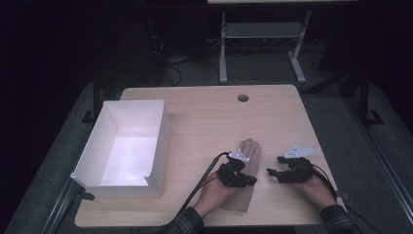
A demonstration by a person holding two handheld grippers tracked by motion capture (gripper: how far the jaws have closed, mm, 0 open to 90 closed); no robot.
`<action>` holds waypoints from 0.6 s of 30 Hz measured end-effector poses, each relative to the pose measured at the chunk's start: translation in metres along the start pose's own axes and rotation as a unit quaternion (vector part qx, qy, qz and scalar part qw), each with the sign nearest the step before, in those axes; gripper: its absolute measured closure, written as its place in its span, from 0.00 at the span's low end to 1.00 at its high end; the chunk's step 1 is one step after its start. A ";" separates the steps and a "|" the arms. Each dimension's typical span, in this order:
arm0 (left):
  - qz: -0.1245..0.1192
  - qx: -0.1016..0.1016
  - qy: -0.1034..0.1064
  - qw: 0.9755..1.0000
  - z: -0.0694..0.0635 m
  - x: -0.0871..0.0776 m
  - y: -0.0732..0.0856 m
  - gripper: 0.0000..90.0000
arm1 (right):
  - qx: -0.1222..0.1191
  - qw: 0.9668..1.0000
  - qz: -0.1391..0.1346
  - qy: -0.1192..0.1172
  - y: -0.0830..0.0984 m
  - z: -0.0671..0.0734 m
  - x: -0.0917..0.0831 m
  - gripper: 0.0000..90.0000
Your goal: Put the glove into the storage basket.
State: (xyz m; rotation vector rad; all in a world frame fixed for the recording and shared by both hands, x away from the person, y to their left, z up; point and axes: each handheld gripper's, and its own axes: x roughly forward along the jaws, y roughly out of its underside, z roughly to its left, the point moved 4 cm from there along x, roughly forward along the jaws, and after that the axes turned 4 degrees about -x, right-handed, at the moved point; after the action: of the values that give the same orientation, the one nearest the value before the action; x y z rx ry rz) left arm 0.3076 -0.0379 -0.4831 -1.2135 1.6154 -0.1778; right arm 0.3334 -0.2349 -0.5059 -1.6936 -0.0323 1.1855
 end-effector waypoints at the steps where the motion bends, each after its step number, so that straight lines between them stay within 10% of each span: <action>1: 0.004 0.004 -0.004 1.000 0.000 0.002 0.001 0.99 | -0.008 1.000 0.000 0.009 0.000 0.000 0.001 0.32; 18: 0.024 0.023 -0.050 0.998 0.014 -0.021 0.018 0.99 | -0.009 1.000 0.002 0.005 0.001 0.001 0.004 0.20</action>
State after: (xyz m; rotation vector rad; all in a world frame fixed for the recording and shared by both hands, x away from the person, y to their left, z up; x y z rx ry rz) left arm 0.3062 -0.0073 -0.4868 -1.1290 1.5450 -0.1217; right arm 0.3343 -0.2321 -0.5092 -1.7157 -0.0334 1.1820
